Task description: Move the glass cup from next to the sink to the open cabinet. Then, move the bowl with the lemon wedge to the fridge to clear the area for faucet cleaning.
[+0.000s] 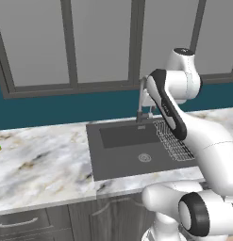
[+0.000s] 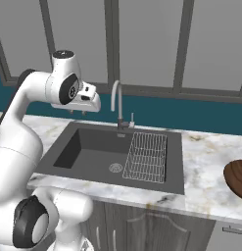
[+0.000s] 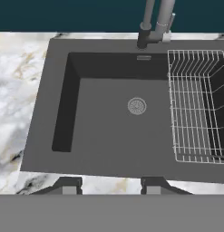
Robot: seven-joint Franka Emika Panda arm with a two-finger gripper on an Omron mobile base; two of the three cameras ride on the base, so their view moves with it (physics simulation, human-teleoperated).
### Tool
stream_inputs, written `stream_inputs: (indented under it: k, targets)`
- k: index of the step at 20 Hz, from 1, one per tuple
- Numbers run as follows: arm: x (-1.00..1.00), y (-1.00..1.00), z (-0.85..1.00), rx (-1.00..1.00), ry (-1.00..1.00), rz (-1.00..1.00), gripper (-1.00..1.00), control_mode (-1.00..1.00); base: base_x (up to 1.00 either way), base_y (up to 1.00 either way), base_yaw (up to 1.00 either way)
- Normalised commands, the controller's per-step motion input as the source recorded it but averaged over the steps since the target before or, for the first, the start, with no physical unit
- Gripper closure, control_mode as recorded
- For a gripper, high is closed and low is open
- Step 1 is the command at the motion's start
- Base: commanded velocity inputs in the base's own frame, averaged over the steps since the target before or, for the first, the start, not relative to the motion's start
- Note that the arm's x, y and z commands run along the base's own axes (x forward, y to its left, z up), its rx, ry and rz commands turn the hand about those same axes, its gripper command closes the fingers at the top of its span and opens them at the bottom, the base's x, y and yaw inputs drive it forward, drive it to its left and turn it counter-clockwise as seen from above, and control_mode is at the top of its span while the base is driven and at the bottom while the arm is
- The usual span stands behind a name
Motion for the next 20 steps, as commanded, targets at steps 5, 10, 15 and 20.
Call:
stream_inputs:
  k: [5, 10, 15, 20]
  targets:
    - [0.08, 0.0, 0.0, 0.0, 0.01, 0.0, -1.0, -1.0, 0.0, 0.0, 0.0]
    - [-0.03, 0.0, 0.0, 0.0, 0.01, 0.0, -1.0, -1.0, 0.0, 0.0, 0.0]
    - [-0.07, -0.13, 0.0, 0.0, 0.0, 0.0, -1.0, 1.0, -0.06, -0.27, 0.0]
    - [0.0, 0.0, 0.0, 0.0, 0.0, 0.0, -1.0, 1.0, -0.18, -0.96, 0.0]
